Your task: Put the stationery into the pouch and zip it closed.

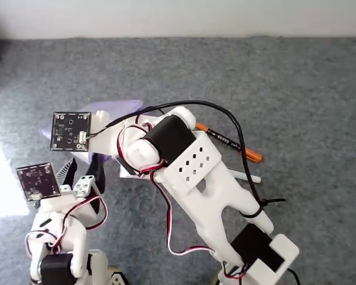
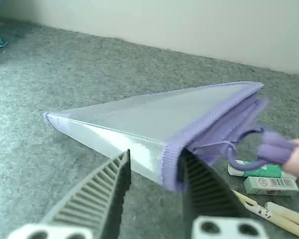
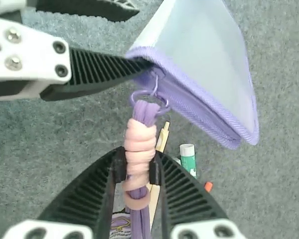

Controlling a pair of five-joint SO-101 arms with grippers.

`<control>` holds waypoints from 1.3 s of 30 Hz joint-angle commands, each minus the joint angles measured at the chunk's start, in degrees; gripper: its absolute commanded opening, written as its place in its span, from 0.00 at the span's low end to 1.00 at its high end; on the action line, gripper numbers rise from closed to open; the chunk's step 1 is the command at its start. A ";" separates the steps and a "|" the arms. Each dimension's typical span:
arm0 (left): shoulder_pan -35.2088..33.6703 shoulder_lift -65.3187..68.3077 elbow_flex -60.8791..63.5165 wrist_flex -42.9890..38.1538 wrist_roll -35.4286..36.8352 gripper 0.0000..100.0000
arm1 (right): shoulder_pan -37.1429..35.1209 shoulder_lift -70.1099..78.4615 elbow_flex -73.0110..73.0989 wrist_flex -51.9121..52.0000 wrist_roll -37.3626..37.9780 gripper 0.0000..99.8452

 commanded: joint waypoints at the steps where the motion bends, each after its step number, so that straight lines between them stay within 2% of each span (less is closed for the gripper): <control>1: -0.18 -0.26 0.13 -1.05 -0.88 0.08 | -0.13 -3.65 -0.44 2.51 -0.62 0.01; 6: -0.35 -0.26 0.13 -1.05 -0.88 0.01 | 2.86 -3.74 -0.62 2.42 -0.35 0.01; 20: -0.53 -0.18 -0.22 -1.05 -0.97 0.01 | 21.93 -7.16 -0.35 2.33 3.52 0.01; 24: -0.62 -0.26 -0.31 -0.97 -3.78 0.01 | 25.45 -7.87 -0.35 2.33 5.10 0.01; 28: -0.18 -0.26 -5.05 1.93 -4.75 0.01 | 25.80 -8.04 -0.35 2.33 5.10 0.01; 33: -0.09 -0.09 -7.16 7.03 -5.36 0.02 | 21.67 -8.04 -0.35 2.33 4.92 0.01; 39: -0.18 -0.09 -4.00 7.82 -5.80 0.16 | 19.74 -8.04 -0.35 2.42 4.92 0.01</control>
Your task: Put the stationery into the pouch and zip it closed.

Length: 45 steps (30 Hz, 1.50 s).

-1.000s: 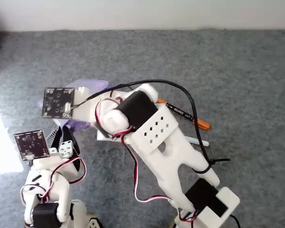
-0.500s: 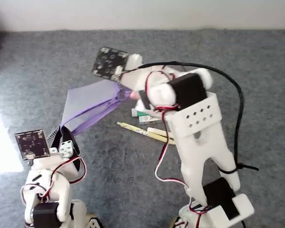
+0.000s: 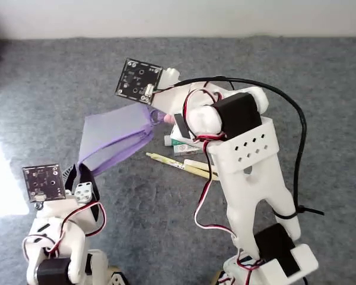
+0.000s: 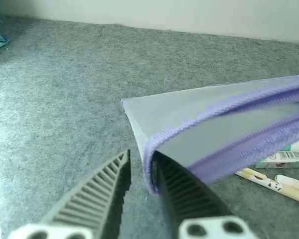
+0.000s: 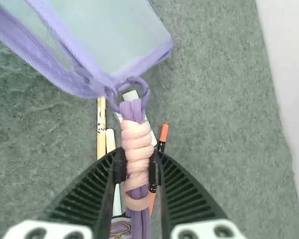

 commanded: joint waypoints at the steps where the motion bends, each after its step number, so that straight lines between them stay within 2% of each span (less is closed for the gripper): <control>1: -0.18 -0.18 0.66 0.18 -0.44 0.19 | -0.13 -2.86 -0.35 2.42 0.44 0.01; 5: -0.53 -0.18 1.54 -0.35 -0.44 0.26 | 0.04 -3.03 -0.35 2.42 0.35 0.01; 12: -0.53 -0.26 5.93 -6.59 -0.44 0.25 | 0.13 -4.35 -0.26 2.51 0.35 0.01; 14: -0.53 -0.26 6.20 -7.38 -0.53 0.20 | 0.48 -4.35 -0.26 2.51 0.35 0.01; 18: -0.53 -0.44 4.70 -6.77 -0.79 0.01 | 1.63 -4.35 -0.26 2.42 0.35 0.01; 21: -0.18 -0.26 2.33 -4.31 -0.79 0.01 | 1.45 -4.35 -0.26 2.33 -0.09 0.01; 25: -0.53 -0.18 -2.24 -0.44 -0.79 0.01 | 1.27 -4.26 -0.44 2.15 -5.27 0.01; 30: -0.53 -0.18 -10.51 6.59 -0.79 0.01 | 1.54 -6.46 -0.53 2.33 -7.91 0.03; 33: -0.53 -0.09 -13.85 11.43 -0.79 0.01 | 1.19 -10.15 -0.44 2.42 -9.76 0.16; 35: -0.88 -0.09 -14.99 12.31 -0.62 0.01 | 1.54 -12.79 -0.26 2.42 -13.63 0.25; 36: -1.93 -0.09 -15.43 12.40 -0.53 0.01 | 1.63 -13.85 -0.18 2.51 -15.74 0.27; 41: -8.26 -0.09 -17.54 13.10 -0.79 0.01 | 7.16 -19.12 5.80 2.51 -17.85 0.22; 45: -8.97 0.00 -19.91 16.35 -0.79 0.01 | 11.38 -23.25 11.60 2.51 -17.93 0.22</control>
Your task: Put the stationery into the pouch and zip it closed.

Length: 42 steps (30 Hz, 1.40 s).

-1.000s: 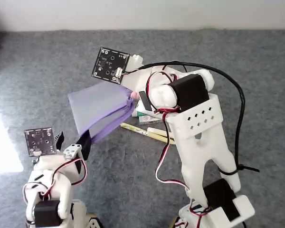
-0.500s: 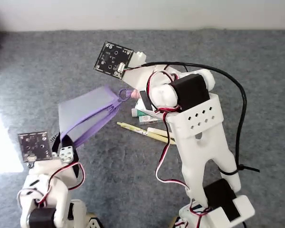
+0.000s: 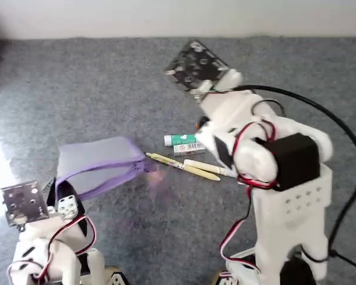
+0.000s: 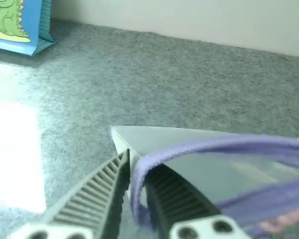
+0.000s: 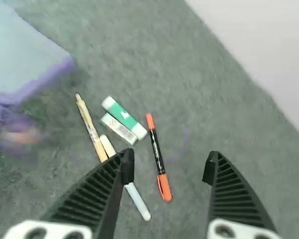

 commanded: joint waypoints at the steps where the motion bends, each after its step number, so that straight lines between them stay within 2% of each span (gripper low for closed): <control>1: -0.62 0.00 -4.26 2.11 -0.44 0.01 | 3.21 -4.44 3.60 2.51 -0.53 0.22; 7: -0.79 0.00 -4.26 2.37 0.09 0.01 | 9.10 -3.03 15.65 2.24 -0.35 0.22; 14: -3.52 0.00 -3.91 2.37 8.44 0.01 | 13.14 10.77 21.45 2.07 -0.26 0.22; 18: -3.60 0.00 -3.91 2.46 11.16 0.01 | 13.14 18.33 18.55 -0.22 -0.26 0.22; 22: -3.69 0.00 -3.82 2.55 11.16 0.01 | 12.79 25.45 14.77 -6.90 -0.09 0.22; 29: -3.69 0.00 -3.74 2.55 11.16 0.01 | 12.79 40.48 8.09 -17.63 8.18 0.22; 37: -3.78 0.00 -3.74 3.78 11.16 0.01 | 11.65 59.21 -8.97 -19.03 13.01 0.22; 42: -3.78 0.00 -3.21 3.69 11.16 0.01 | 10.24 70.64 -20.84 -18.33 13.36 0.22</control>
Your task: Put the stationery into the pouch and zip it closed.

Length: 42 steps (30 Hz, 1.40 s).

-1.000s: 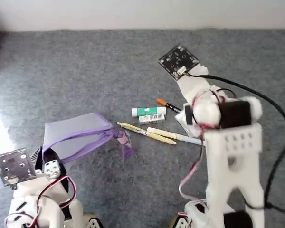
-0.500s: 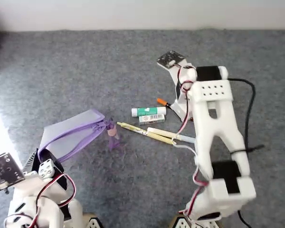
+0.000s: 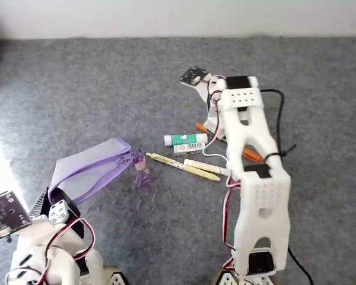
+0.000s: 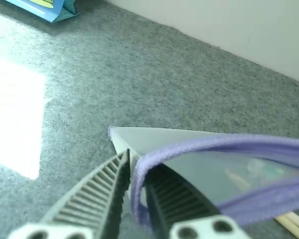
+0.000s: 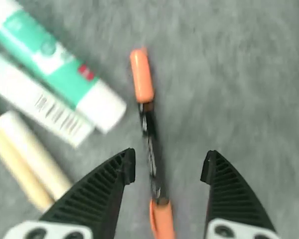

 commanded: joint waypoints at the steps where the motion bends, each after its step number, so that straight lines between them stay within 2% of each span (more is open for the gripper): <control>1: -0.44 0.09 -1.71 -0.09 0.70 0.01 | -1.01 5.14 -9.76 -0.13 0.53 0.22; 9: -0.44 0.09 -1.63 -0.18 0.70 0.01 | -4.18 16.40 -21.63 6.37 0.53 0.21; 14: -0.44 0.09 -1.63 -0.18 0.70 0.01 | -4.18 20.00 -28.84 10.33 0.79 0.00; 16: -0.44 0.00 -1.63 -0.18 0.70 0.01 | -3.91 20.44 -31.74 14.20 0.79 0.03; 19: -0.44 0.00 -1.63 -0.09 0.70 0.01 | -3.82 20.35 -36.92 20.35 0.79 0.01; 21: -0.44 0.00 -1.71 0.00 0.70 0.01 | -3.47 19.82 -39.65 20.88 0.00 0.01; 26: -0.44 0.09 -1.80 0.09 0.70 0.01 | -2.33 10.51 -36.40 20.79 -2.37 0.01; 33: -0.44 0.97 -3.65 0.18 0.70 0.01 | -3.30 -14.90 -11.60 20.79 -3.25 0.01; 38: -0.26 11.43 -9.80 0.79 0.70 0.01 | -5.67 -33.27 1.93 20.62 -14.33 0.01; 42: -0.09 21.19 -12.26 0.44 0.70 0.01 | -9.80 -45.14 4.48 20.53 -26.55 0.01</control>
